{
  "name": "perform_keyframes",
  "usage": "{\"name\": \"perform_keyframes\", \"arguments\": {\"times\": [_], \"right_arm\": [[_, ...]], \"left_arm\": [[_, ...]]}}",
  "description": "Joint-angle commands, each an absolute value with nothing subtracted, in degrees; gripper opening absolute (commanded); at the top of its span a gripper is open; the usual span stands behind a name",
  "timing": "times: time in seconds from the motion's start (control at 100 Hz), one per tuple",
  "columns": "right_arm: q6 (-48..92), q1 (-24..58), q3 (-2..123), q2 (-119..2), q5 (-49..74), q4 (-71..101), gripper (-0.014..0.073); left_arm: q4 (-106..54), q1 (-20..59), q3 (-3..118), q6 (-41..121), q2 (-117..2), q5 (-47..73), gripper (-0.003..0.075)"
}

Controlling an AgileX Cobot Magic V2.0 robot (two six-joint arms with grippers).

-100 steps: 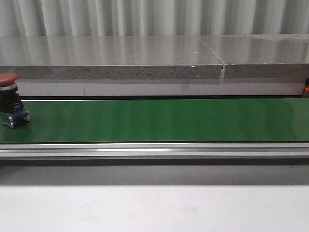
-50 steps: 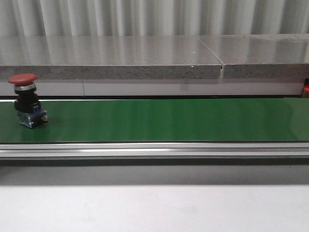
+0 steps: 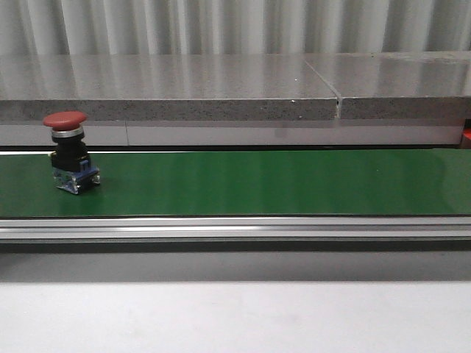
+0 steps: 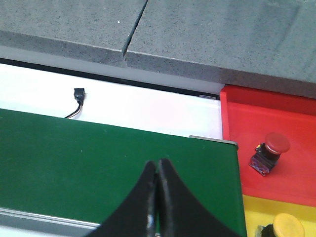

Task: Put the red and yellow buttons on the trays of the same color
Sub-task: 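Move the left gripper back and grasp a yellow button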

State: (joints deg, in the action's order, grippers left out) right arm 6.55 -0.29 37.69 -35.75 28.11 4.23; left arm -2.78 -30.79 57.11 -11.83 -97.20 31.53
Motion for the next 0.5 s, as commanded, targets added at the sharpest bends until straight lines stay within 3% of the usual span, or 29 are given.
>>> {"name": "perform_keyframes", "arguments": {"times": [0.0,0.31,0.49], "right_arm": [[7.0,-0.2,39.2,-35.5,23.5,4.4,-0.0068],[7.0,-0.2,39.2,-35.5,23.5,4.4,-0.0068],[7.0,-0.2,39.2,-35.5,23.5,4.4,-0.0068]], "left_arm": [[-3.3,-30.1,59.8,-12.4,-97.1,30.6,0.0690],[-3.0,-29.9,61.4,-12.4,-99.2,29.8,0.0685],[-3.0,-29.9,61.9,-12.4,-99.2,29.4,0.0568]]}}
